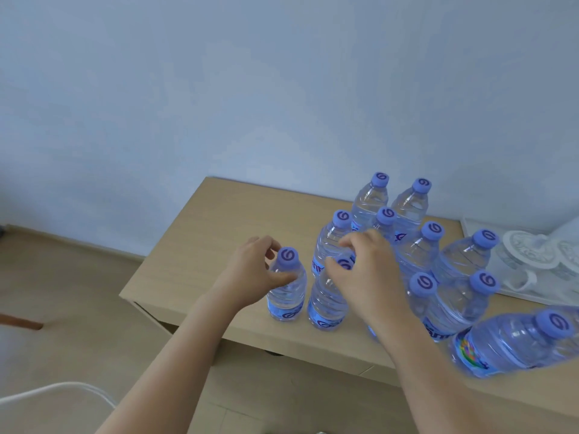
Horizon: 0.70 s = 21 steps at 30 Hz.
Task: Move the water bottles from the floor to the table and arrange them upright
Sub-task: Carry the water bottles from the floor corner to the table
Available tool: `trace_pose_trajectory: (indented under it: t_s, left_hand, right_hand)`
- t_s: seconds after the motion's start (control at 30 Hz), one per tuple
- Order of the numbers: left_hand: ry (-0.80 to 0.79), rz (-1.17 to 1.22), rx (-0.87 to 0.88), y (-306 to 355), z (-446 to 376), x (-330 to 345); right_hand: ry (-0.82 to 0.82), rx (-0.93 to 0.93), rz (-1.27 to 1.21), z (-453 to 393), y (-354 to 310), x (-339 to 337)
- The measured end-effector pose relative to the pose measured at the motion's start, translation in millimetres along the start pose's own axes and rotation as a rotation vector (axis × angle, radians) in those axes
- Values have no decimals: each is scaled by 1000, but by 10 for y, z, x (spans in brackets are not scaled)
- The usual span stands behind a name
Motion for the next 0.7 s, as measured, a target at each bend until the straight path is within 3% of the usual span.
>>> trace_pose_trajectory:
  t_s: [0.07,0.1,0.23,0.3,0.7]
  left_hand:
    - [-2,10,-39,-141,70,-1]
    - [-6,13,-64,-216,108,18]
    - [-32,49,-149,-441,217,175]
    - [-42,67,-167,-481,232,256]
    - [13,187,-143,-374,210,351]
  right_hand:
    - [79,-86,-106,-38,-153,-146]
    - [41,-124,-152,-69,-224,-142]
    - [-386,-208,-94,-84,-445,323]
    - [-498,-238,-74,-53,-517,526]
    - [-538,-281,116,-127,-601,727]
Point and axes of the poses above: each hand's wrist, its own z-axis away from the middle knuckle, its own x-axis out of the palm, y = z × x, the point moved 8 cm from there along -z, towards the middle knuckle, and after that the axes turned 2 degrees about -y, right-handed, at the moved point
